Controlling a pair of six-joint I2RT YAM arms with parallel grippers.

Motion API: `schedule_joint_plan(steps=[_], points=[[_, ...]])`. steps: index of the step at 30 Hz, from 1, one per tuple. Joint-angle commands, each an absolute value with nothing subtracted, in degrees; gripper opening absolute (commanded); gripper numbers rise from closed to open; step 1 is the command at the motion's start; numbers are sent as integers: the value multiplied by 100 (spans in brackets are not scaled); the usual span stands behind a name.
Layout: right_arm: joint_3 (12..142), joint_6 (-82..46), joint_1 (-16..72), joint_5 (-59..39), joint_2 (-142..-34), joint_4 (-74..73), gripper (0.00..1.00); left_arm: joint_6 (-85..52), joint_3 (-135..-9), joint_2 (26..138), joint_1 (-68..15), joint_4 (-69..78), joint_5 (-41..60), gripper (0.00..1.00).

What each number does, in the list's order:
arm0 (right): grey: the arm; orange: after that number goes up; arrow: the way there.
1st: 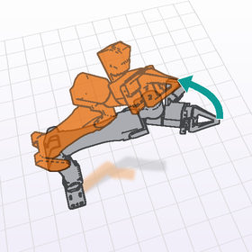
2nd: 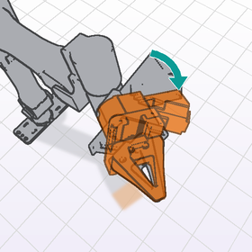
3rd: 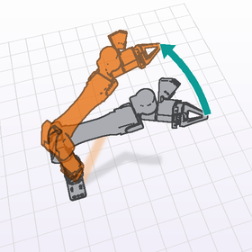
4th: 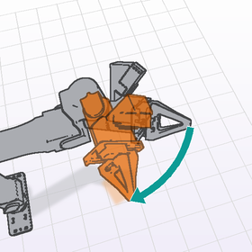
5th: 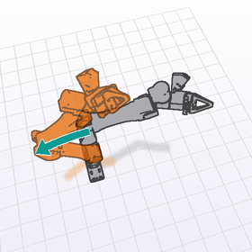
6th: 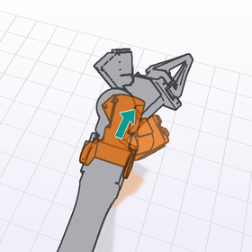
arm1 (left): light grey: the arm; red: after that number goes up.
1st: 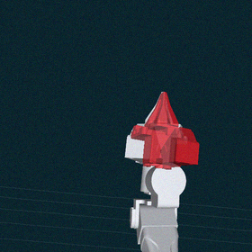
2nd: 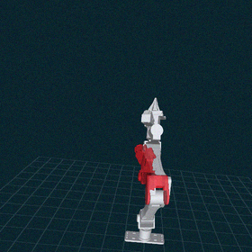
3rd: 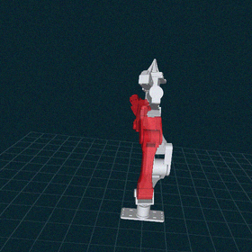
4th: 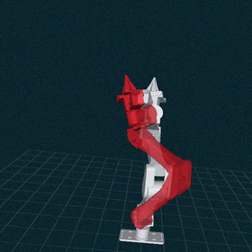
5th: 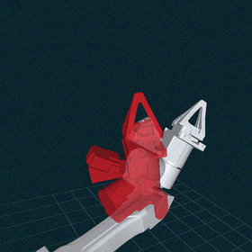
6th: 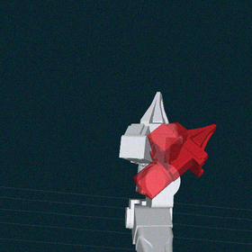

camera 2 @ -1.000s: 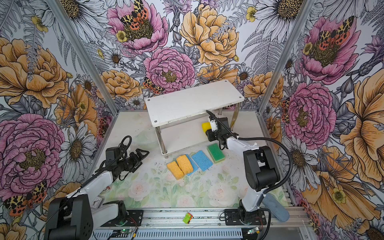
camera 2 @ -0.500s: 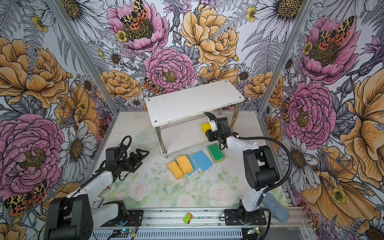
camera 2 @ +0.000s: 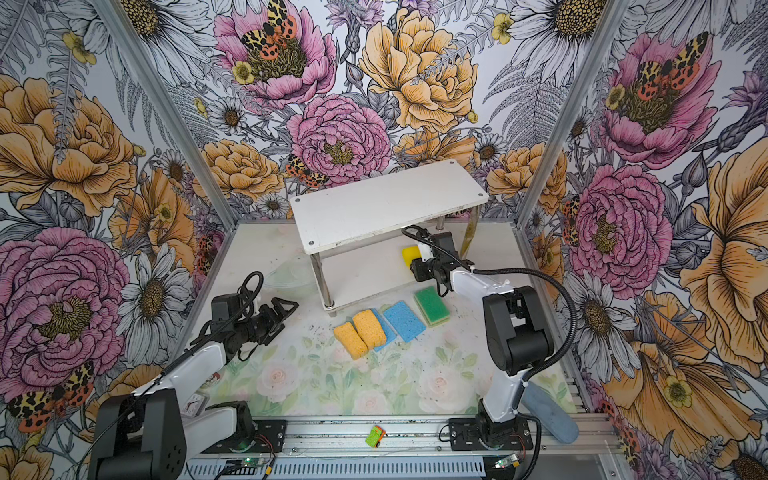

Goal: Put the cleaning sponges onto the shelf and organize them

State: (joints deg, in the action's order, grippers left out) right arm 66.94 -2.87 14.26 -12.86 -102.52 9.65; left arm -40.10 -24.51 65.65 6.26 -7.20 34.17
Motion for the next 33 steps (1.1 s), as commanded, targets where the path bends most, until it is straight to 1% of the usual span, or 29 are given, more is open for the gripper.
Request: schedule_joint_plan(steps=[1, 9, 33], points=[[6886, -208, 1403, -1222, -10336, 1009, 46, -3920, -2382, 6490, 686, -645, 3507, 99], [6969, -187, 1403, -1195, -10397, 1062, 49, -3920, -2358, 6471, 695, -633, 3514, 99], [7164, 13, 1396, -1161, -10520, 1347, 50, -3931, -2364, 6400, 708, -688, 3528, 99]])
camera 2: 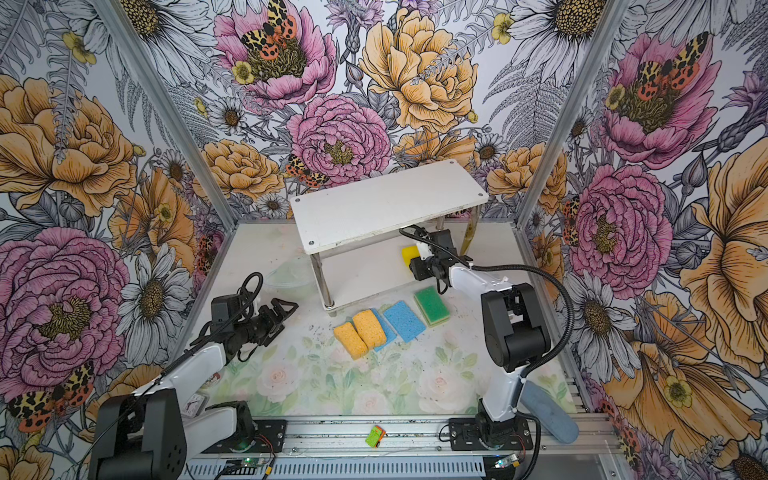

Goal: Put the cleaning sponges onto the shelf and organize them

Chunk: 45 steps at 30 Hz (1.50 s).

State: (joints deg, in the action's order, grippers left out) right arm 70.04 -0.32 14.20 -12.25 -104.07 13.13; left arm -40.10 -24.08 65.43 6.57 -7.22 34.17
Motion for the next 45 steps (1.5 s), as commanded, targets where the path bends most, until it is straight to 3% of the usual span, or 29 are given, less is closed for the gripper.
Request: schedule_joint_plan(steps=[1, 45], points=[[7163, 15, 1391, -1160, -10525, 1358, 50, -3929, -2364, 6391, 719, -695, 3516, 99], [7373, 205, 1336, -1091, -10672, 1600, 55, -3920, -2329, 6355, 730, -712, 3496, 99]])
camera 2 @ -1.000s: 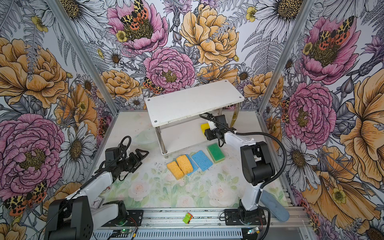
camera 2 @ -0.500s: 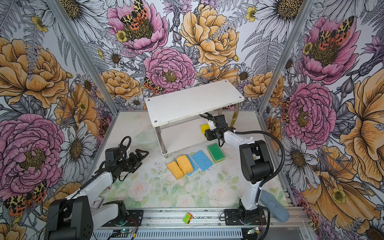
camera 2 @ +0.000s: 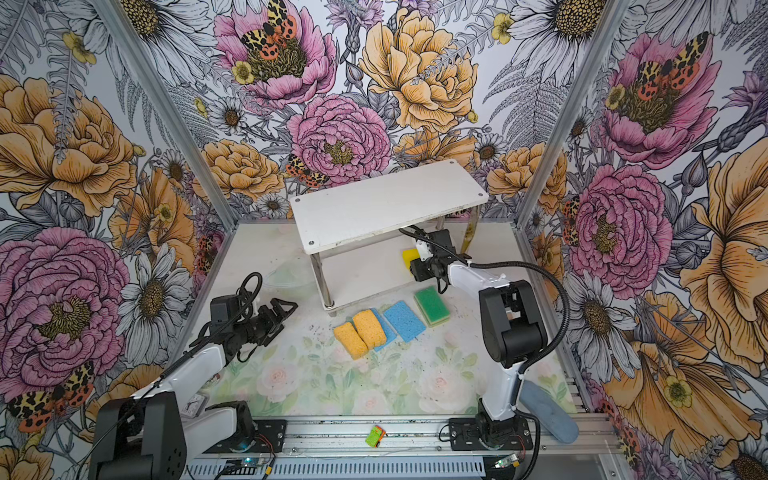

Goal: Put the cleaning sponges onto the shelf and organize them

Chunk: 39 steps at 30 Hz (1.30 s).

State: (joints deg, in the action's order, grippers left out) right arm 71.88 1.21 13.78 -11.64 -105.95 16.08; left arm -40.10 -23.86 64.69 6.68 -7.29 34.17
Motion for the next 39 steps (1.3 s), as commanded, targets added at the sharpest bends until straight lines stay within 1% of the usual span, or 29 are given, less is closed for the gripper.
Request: schedule_joint_plan(steps=[1, 7, 32, 39], points=[[7367, 209, 1338, -1090, -10670, 1596, 56, -3920, -2322, 6347, 729, -719, 3497, 99], [7381, 204, 1336, -1099, -10602, 1592, 63, -3920, -2320, 6329, 731, -725, 3498, 99], [7352, 403, 1344, -1076, -10187, 1597, 72, -3929, -2291, 6310, 729, -694, 3509, 99], [7365, 424, 1339, -1092, -10280, 1591, 72, -3929, -2303, 6302, 738, -703, 3513, 99]])
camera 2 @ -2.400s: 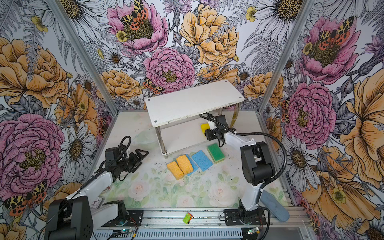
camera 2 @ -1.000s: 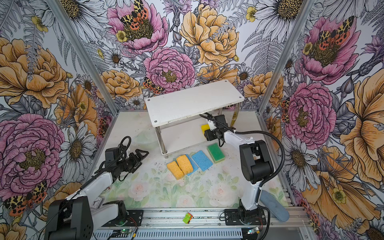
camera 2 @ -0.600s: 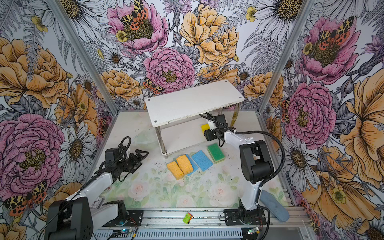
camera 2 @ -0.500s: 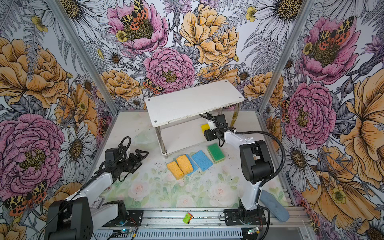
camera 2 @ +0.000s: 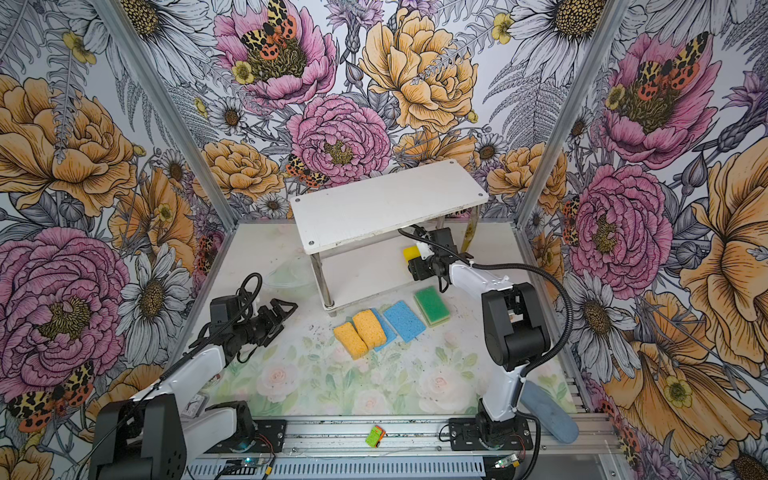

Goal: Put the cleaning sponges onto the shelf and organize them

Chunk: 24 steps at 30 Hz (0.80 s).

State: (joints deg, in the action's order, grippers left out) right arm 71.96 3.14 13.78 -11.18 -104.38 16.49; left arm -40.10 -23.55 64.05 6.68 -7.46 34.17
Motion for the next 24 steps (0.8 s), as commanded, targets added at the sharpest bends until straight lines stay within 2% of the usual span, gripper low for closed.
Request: schedule_joint_plan(steps=[1, 24], points=[[7365, 431, 1344, -1090, -10300, 1591, 72, -3929, -2303, 6306, 730, -703, 3504, 99], [7339, 414, 1343, -1158, -10558, 1613, 72, -3920, -2322, 6328, 729, -721, 3512, 99]])
